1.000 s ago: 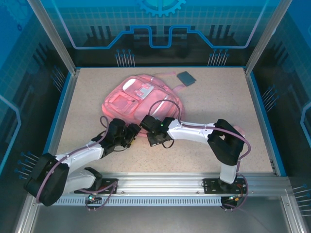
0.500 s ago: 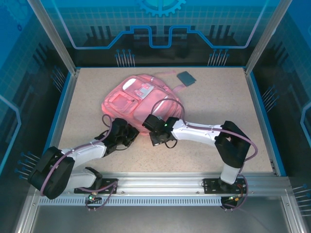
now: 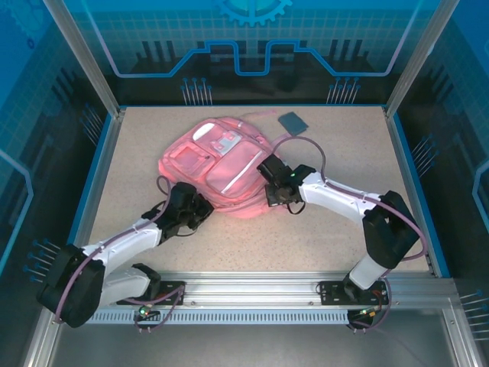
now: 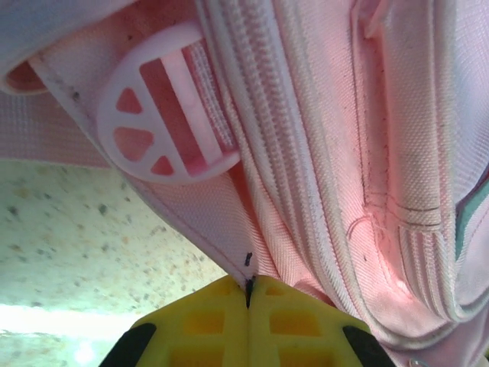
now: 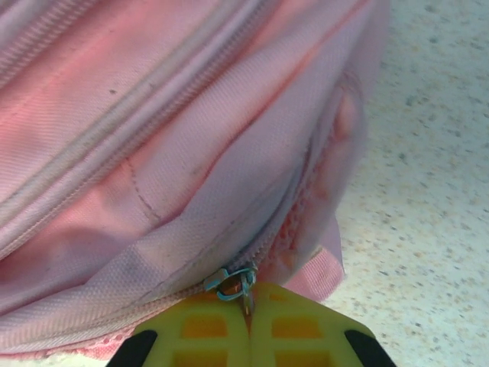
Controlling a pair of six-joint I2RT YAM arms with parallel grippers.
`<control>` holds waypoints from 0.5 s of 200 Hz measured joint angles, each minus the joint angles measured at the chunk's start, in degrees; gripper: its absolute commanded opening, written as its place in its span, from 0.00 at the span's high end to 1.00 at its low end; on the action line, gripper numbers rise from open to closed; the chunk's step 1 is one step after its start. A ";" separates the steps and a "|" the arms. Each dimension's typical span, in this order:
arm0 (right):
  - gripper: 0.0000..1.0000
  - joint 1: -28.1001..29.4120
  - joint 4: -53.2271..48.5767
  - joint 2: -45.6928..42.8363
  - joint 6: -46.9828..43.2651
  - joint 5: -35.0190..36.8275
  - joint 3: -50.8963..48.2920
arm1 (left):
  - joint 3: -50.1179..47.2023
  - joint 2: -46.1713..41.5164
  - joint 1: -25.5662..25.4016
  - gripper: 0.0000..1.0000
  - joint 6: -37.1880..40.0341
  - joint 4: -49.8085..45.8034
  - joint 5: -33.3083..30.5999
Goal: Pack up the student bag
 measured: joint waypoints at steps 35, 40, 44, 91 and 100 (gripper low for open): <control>1.00 3.78 3.19 3.54 -5.01 -11.13 2.99 | 3.65 -0.48 8.39 0.58 5.84 -9.51 -0.96; 1.00 4.59 3.50 4.52 -5.33 -12.50 3.74 | 4.24 -0.76 9.62 0.51 6.49 -10.97 -1.44; 1.00 5.46 3.96 5.62 -5.66 -13.99 4.52 | 4.74 -1.16 10.47 0.45 7.78 -12.28 -1.90; 1.00 12.13 7.78 18.51 -5.60 -27.32 18.45 | 12.00 -8.13 15.08 0.15 11.76 -27.28 -6.86; 1.00 13.11 8.66 21.07 -5.07 -28.94 21.92 | 12.66 -10.27 15.28 0.13 11.52 -29.42 -7.32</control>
